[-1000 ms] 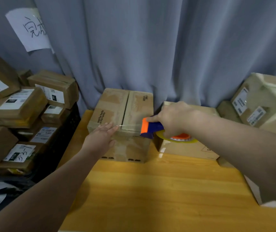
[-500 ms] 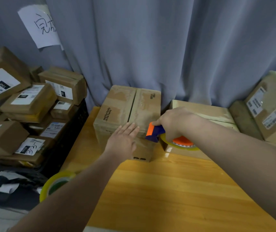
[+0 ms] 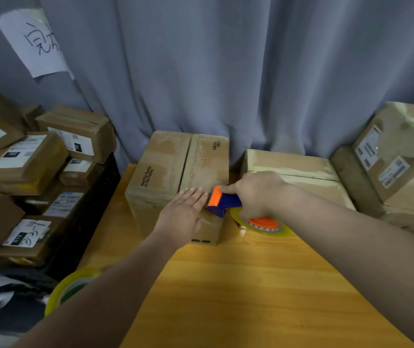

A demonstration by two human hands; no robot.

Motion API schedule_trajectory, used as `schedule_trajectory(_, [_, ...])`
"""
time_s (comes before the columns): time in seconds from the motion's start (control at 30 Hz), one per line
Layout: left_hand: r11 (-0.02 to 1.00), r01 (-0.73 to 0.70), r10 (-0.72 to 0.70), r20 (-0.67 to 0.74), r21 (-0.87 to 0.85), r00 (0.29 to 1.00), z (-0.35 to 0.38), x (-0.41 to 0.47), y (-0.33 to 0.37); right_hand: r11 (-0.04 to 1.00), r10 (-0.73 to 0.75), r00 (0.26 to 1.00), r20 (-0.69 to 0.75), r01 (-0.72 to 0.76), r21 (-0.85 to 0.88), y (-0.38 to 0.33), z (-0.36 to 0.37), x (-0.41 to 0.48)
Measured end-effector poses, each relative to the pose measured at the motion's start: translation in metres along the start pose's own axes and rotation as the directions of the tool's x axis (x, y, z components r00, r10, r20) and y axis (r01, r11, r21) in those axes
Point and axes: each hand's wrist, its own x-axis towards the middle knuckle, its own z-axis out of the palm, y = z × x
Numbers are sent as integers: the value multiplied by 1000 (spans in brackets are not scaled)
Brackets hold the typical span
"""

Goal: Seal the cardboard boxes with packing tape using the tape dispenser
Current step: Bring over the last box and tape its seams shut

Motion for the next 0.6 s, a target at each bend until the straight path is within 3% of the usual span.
schedule_trajectory(0.23, [998, 61, -60, 33, -28, 998, 4, 4, 7, 995, -77, 991, -113, 69, -70, 18, 8, -5])
schedule_trajectory(0.33, [991, 67, -68, -1, -119, 998, 3, 2, 8, 993, -107, 971, -213, 94, -72, 31, 5, -11])
schedule_trajectory(0.47, [992, 74, -79, -43, -103, 996, 6, 0, 7, 988, -151, 966, -211, 141, -62, 48, 22, -27])
schedule_trajectory(0.6, [990, 109, -115, -54, -93, 992, 8, 2, 13, 995, -94, 971, -221, 95, -9, 96, 48, -55])
